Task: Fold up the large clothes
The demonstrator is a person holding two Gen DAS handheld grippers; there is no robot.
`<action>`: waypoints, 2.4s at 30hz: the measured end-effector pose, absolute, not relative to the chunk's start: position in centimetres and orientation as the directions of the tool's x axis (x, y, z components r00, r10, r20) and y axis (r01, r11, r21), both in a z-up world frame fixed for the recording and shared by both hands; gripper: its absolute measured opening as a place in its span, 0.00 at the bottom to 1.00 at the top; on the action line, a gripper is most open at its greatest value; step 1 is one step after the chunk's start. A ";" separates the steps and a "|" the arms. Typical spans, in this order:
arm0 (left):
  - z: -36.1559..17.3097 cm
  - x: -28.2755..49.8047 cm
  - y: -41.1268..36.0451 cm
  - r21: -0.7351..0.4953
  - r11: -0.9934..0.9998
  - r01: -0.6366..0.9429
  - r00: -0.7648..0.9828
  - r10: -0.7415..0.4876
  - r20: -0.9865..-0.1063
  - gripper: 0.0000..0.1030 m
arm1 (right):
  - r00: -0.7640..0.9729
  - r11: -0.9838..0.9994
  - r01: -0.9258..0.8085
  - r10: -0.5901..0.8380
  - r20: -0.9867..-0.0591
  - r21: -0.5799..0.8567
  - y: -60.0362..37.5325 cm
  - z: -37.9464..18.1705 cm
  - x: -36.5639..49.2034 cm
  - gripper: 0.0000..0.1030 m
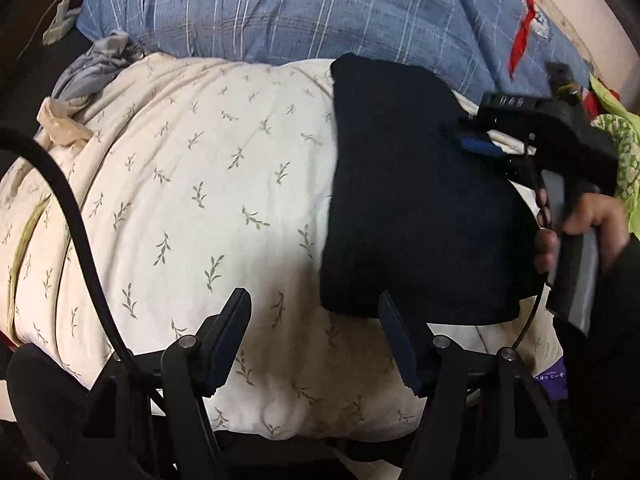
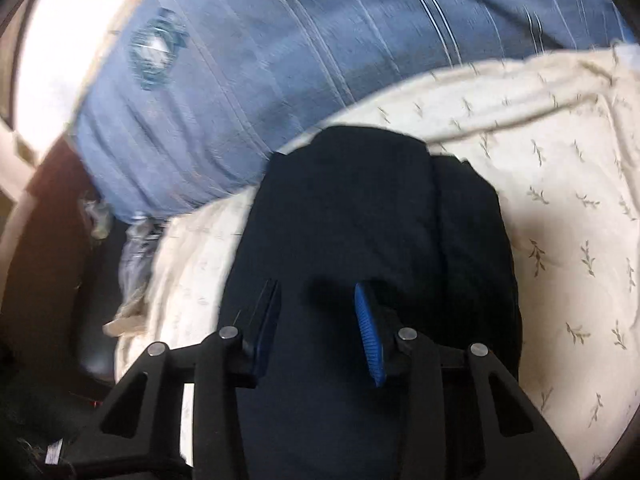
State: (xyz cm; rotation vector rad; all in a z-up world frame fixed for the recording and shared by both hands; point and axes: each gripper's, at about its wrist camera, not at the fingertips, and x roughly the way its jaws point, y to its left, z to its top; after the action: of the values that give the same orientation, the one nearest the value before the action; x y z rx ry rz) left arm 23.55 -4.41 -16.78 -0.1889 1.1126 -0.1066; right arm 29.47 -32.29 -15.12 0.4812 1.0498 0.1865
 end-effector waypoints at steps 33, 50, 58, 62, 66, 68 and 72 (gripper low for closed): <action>-16.5 26.7 -4.6 -0.288 0.958 -0.010 0.424 -0.257 -0.869 0.71 | 0.564 0.836 0.053 0.426 -0.707 0.547 -38.2 -12.6 31.0 0.06; -17.1 27.1 -3.5 -0.317 0.948 -0.042 0.405 -0.274 -0.872 0.74 | 0.544 0.809 0.067 0.461 -0.701 0.584 -37.8 -13.0 31.6 0.71; -16.4 27.6 -3.6 -0.366 0.930 -0.023 0.424 -0.323 -0.846 0.74 | 0.504 0.750 0.115 0.521 -0.689 0.652 -38.4 -14.2 32.3 0.72; -13.4 31.4 -4.0 -0.396 0.917 0.036 0.499 -0.360 -0.788 0.78 | 0.434 0.773 0.092 0.536 -0.724 0.628 -36.1 -15.9 33.5 0.72; -10.8 36.9 -5.1 -0.359 0.928 0.099 0.535 -0.354 -0.767 0.83 | 0.398 0.797 0.005 0.553 -0.732 0.605 -33.9 -17.5 34.1 0.69; -10.2 39.2 -5.7 -0.372 0.922 0.106 0.531 -0.369 -0.763 0.83 | 0.384 0.791 -0.009 0.567 -0.729 0.611 -33.5 -18.0 34.1 0.26; -10.1 40.7 -6.5 -0.385 0.916 0.110 0.529 -0.382 -0.758 0.83 | 0.447 0.853 -0.055 0.486 -0.751 0.519 -33.3 -16.6 33.1 0.08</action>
State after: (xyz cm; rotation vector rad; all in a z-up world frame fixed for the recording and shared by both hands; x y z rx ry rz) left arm 40.66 -6.53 -10.07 -0.3076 0.9729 -0.2988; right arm 33.05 -33.33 -16.62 0.4589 1.0629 0.3499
